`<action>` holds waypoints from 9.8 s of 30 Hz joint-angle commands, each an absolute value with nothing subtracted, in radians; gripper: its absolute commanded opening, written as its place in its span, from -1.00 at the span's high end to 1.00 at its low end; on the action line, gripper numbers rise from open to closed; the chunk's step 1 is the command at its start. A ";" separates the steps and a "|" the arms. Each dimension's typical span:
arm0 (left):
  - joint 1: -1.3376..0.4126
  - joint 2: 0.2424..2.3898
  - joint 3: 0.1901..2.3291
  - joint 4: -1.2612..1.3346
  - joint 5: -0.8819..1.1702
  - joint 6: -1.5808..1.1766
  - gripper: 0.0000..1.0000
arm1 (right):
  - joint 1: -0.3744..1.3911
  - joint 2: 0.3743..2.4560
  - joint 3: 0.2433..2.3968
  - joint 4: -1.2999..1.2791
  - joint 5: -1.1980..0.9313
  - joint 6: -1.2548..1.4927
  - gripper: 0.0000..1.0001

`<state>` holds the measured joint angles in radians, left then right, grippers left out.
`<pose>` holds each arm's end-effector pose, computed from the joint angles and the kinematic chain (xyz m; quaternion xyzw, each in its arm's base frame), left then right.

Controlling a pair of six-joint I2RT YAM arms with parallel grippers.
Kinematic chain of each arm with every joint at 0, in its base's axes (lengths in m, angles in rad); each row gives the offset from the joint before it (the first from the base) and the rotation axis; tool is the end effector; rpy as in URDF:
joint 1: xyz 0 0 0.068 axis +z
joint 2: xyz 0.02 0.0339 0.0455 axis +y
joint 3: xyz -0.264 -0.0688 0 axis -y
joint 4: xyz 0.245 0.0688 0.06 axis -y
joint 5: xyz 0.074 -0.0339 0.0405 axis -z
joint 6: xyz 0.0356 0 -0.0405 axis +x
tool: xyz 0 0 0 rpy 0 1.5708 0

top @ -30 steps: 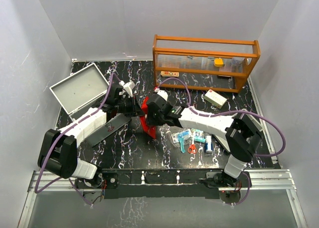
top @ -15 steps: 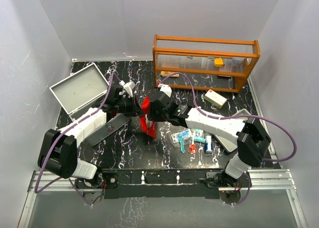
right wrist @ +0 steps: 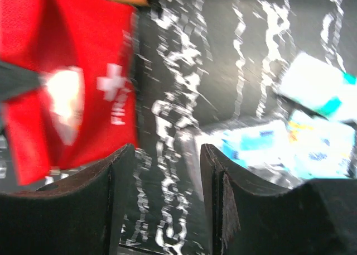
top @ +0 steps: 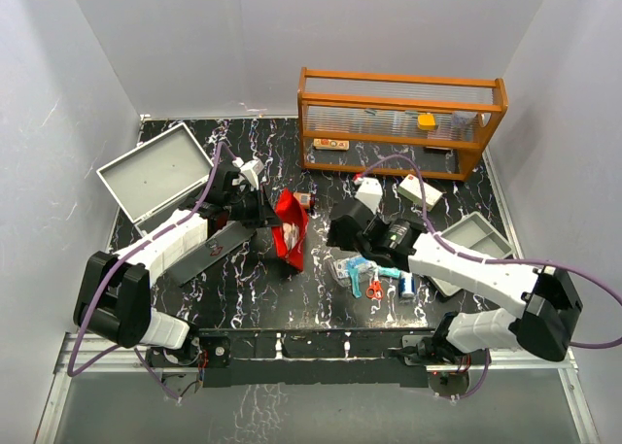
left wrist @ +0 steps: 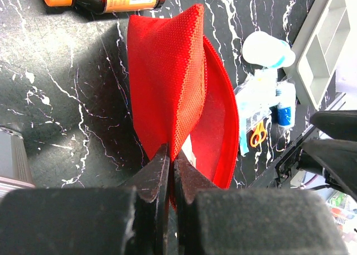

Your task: Organize the medicine kit

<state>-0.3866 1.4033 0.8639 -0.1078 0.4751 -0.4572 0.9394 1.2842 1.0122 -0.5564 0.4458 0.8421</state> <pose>0.2729 -0.1287 0.2357 0.0741 0.8733 -0.3695 0.3088 0.1713 0.2083 0.2805 0.0359 0.9117 0.1455 0.3826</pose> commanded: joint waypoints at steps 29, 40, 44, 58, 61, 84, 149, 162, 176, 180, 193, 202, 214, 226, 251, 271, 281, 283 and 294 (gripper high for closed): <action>-0.390 1.358 0.849 -0.067 0.525 -0.448 1.00 | 0.917 1.438 0.806 -0.599 0.306 0.856 0.40; -0.390 1.358 0.848 -0.063 0.528 -0.450 1.00 | 0.908 1.491 0.803 -0.636 0.338 0.863 0.42; -0.390 1.358 0.847 -0.060 0.528 -0.451 1.00 | 0.908 1.502 0.811 -0.646 0.345 0.862 0.54; -0.390 1.349 0.844 -0.058 0.528 -0.454 1.00 | 0.908 1.342 0.862 -0.641 0.391 0.864 0.71; -0.390 1.347 0.843 -0.057 0.528 -0.454 1.00 | 0.908 1.295 0.880 -0.589 0.390 0.862 0.70; -0.390 1.346 0.832 -0.047 0.538 -0.466 1.00 | 0.909 1.560 1.246 -0.226 0.349 0.647 0.65; -0.390 1.364 0.839 -0.037 0.534 -0.469 1.00 | 0.887 1.177 0.654 -0.739 0.381 0.962 0.11; -0.390 1.364 0.835 -0.032 0.534 -0.472 1.00 | 0.814 1.244 0.634 -0.657 0.354 0.900 0.33; -0.390 1.364 0.837 -0.033 0.535 -0.472 1.00 | 0.805 1.301 0.620 -0.639 0.305 0.870 0.44; -0.390 1.364 0.836 -0.032 0.534 -0.473 1.00 | 0.805 1.316 0.616 -0.630 0.283 0.856 0.69; -0.390 1.364 0.840 -0.032 0.535 -0.473 1.00 | 0.805 1.097 0.636 -0.795 0.313 0.965 0.83; -0.390 1.364 0.839 -0.038 0.534 -0.468 1.00 | 0.804 0.992 0.756 -0.830 0.415 0.948 0.79; -0.390 1.364 0.838 -0.034 0.540 -0.470 1.00 | 0.805 1.178 1.001 -0.477 0.289 0.774 0.76; -0.390 1.364 0.830 -0.013 0.566 -0.481 1.00 | 0.811 1.415 1.113 -0.113 0.008 0.823 0.77; -0.390 1.357 0.825 -0.010 0.565 -0.487 1.00 | 0.836 1.536 1.108 -0.156 0.097 0.799 0.73; -0.390 1.362 0.828 -0.016 0.557 -0.483 1.00 | 0.834 1.599 1.167 -0.231 0.149 0.794 0.39; -0.390 1.361 0.827 -0.017 0.556 -0.483 1.00 | 0.835 1.525 1.139 -0.243 0.146 0.794 0.29; -0.390 1.361 0.826 -0.017 0.554 -0.483 1.00 | 0.835 1.516 1.130 -0.244 0.135 0.786 0.29; -0.390 1.358 0.827 -0.023 0.554 -0.479 1.00 | 0.836 1.501 1.138 -0.246 0.011 0.702 0.40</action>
